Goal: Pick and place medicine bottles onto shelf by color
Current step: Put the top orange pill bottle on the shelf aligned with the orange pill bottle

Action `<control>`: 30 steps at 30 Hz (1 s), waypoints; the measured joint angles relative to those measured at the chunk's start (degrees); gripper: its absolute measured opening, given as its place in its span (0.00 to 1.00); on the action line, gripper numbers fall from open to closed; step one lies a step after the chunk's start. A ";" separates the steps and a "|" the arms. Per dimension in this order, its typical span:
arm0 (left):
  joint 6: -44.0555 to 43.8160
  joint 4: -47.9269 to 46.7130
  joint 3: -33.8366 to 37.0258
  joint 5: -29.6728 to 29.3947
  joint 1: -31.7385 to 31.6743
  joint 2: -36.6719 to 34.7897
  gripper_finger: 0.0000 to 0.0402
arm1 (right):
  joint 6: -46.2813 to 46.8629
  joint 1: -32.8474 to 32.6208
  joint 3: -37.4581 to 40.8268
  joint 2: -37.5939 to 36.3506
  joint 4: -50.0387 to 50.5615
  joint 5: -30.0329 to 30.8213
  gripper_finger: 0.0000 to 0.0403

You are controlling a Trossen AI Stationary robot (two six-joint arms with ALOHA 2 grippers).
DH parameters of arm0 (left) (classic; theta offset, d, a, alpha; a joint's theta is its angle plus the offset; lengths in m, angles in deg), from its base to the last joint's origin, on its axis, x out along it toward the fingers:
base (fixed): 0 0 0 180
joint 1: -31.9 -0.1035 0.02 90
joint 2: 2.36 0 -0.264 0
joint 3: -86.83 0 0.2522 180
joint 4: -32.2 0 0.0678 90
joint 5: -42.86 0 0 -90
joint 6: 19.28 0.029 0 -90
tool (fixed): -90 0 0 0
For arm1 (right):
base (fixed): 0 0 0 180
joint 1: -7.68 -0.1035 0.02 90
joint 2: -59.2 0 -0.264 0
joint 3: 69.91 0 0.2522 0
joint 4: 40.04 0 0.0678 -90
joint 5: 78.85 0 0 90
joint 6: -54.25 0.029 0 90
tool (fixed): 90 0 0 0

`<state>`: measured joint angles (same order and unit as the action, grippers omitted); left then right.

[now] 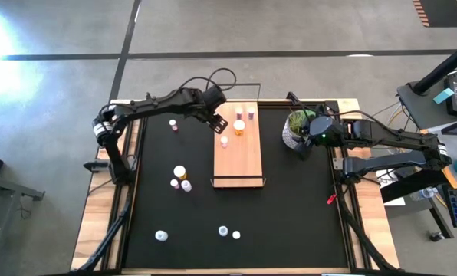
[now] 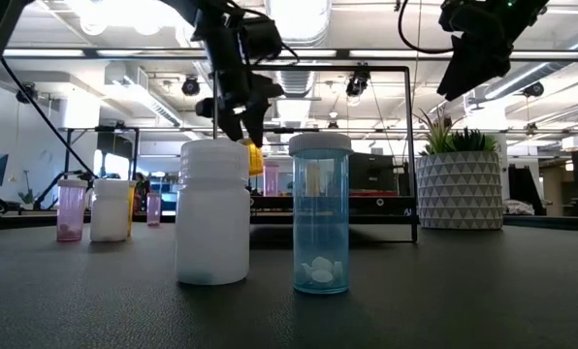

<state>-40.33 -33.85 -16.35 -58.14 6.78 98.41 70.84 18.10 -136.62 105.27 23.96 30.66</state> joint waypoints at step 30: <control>-0.97 2.95 -4.66 1.74 2.48 8.20 0.47 | 2.92 0.00 0.00 0.98 0.00 0.02 0.56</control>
<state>-41.30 -30.90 -21.01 -56.40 9.27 106.61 73.76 18.10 -136.62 106.25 23.95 30.68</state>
